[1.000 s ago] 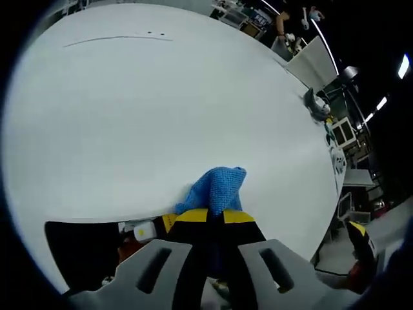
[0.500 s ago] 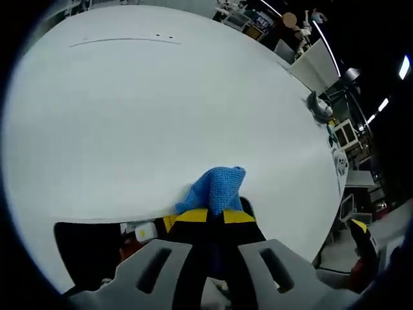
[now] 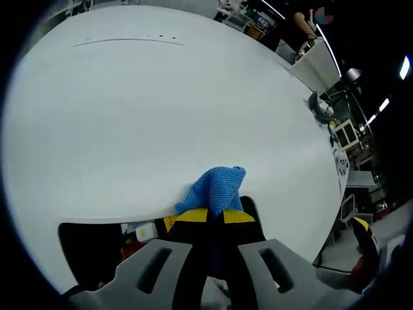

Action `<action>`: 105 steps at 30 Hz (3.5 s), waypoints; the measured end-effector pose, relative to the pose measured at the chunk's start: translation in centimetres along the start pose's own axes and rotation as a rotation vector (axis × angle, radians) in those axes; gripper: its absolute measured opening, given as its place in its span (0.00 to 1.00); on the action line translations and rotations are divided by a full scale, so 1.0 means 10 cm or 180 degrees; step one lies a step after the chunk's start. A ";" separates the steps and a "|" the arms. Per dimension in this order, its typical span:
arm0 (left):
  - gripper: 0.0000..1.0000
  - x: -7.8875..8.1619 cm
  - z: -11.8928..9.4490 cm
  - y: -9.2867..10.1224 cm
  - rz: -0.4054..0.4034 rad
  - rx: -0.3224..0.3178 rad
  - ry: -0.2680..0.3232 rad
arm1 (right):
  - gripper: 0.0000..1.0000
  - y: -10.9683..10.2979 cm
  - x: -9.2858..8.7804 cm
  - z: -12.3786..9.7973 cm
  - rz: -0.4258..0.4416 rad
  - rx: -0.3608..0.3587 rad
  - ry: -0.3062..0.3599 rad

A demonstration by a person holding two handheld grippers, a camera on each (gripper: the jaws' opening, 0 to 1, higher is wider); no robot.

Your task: Wipe the mirror surface with the cleaning cloth until all visible marks leave the cleaned area.

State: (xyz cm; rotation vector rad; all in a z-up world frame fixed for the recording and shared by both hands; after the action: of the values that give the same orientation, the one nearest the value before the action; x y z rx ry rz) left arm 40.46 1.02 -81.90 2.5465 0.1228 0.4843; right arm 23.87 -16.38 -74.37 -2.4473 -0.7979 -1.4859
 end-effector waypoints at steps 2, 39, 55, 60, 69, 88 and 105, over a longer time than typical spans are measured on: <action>0.02 -0.01 -0.02 0.00 0.0019 0.0000 0.0014 | 0.97 0.00 0.00 0.00 -0.0008 0.0001 0.0000; 0.02 -0.35 -0.17 -0.05 0.0059 0.0008 0.0074 | 0.96 -0.01 0.00 0.00 -0.0053 -0.0005 -0.0006; 0.02 -0.69 -0.33 -0.06 0.0035 -0.0034 0.0048 | 0.96 -0.03 0.00 0.00 -0.0082 0.0004 -0.0010; 0.02 -0.78 -0.37 -0.07 -0.0035 -0.0044 0.0040 | 0.96 -0.03 0.00 0.00 -0.0081 0.0008 -0.0006; 0.02 -0.91 -0.42 -0.06 0.0045 -0.0043 -0.0023 | 0.96 -0.04 0.01 -0.01 -0.0082 0.0000 -0.0007; 0.02 -1.15 -0.53 -0.09 0.0150 -0.0022 -0.0140 | 0.95 -0.05 0.00 0.00 -0.0078 0.0025 -0.0014; 0.02 -1.22 -0.58 -0.09 0.0202 -0.0021 -0.0212 | 0.95 -0.06 0.00 0.00 -0.0091 0.0037 -0.0025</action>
State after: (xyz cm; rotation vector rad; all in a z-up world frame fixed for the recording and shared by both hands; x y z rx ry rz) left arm 27.01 2.42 -81.63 2.5632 0.0162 0.4229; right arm 23.55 -15.89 -74.43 -2.4448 -0.8441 -1.4781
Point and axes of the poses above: the point that each gripper's makers call its tool centre point, and the gripper's own axes: z roughly forward along the fingers, y roughly to its right, x roughly out of its top, the point moved 6 cm from there along -z, roughly backward along the fingers, and after that the axes turned 13 degrees about -z, right-handed, at the moved point
